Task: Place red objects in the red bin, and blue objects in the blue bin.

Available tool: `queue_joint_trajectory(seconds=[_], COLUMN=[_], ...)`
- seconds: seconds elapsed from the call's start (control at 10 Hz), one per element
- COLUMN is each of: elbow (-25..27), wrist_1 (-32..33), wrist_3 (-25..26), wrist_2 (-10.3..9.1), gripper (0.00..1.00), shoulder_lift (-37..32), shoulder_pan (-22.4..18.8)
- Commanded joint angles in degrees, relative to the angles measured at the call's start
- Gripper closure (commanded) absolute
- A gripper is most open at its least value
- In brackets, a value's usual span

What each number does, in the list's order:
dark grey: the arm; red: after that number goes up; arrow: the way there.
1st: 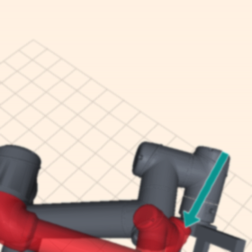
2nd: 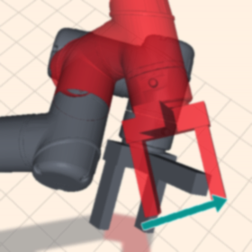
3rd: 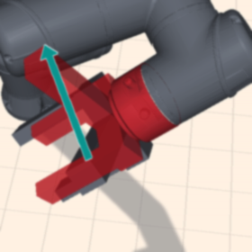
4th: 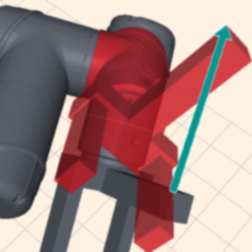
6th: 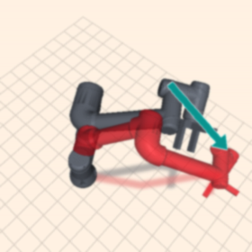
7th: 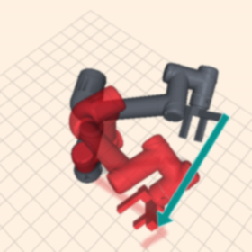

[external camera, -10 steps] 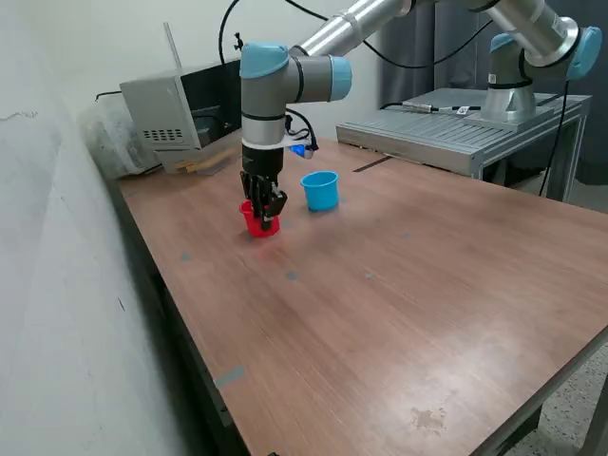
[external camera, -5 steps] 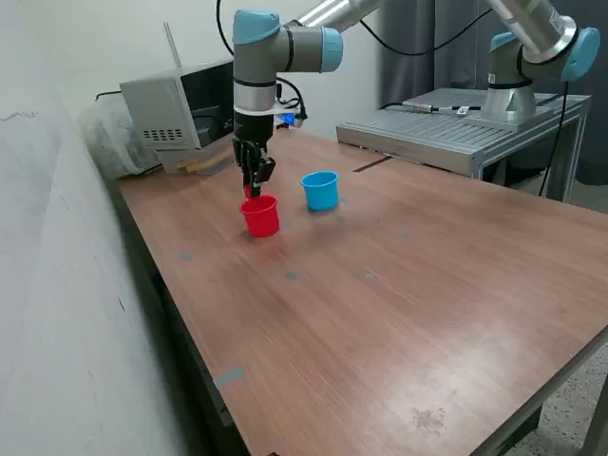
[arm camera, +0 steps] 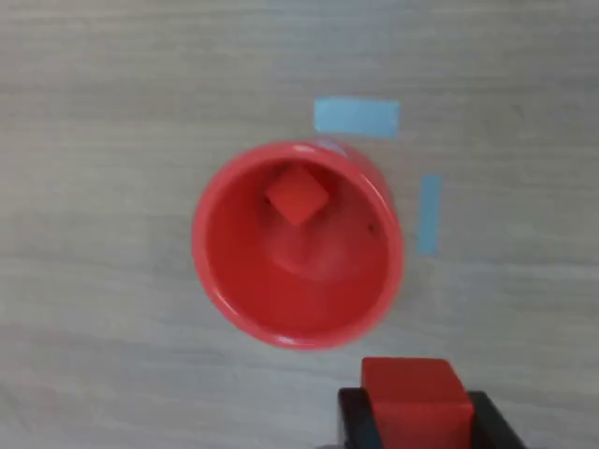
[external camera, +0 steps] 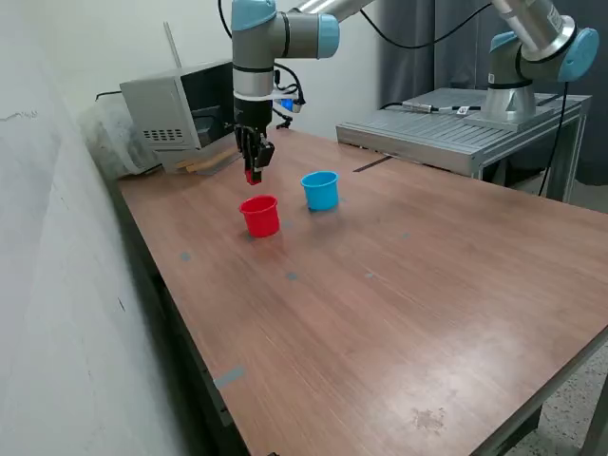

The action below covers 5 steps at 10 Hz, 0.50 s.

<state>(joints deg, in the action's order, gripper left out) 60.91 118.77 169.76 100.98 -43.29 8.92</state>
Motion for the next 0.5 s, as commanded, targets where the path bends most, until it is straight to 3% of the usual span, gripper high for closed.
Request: queue_joint_trajectory(seconds=[0.0,0.4], elbow=[-0.4,-1.2], wrist_1=[-5.9,-6.4], wrist_3=[-2.6,-3.6], wrist_2=[-4.36,-4.48], gripper=[1.0,1.0], shoulder_lift=[-0.4,1.7], shoulder_pan=[4.3,5.6])
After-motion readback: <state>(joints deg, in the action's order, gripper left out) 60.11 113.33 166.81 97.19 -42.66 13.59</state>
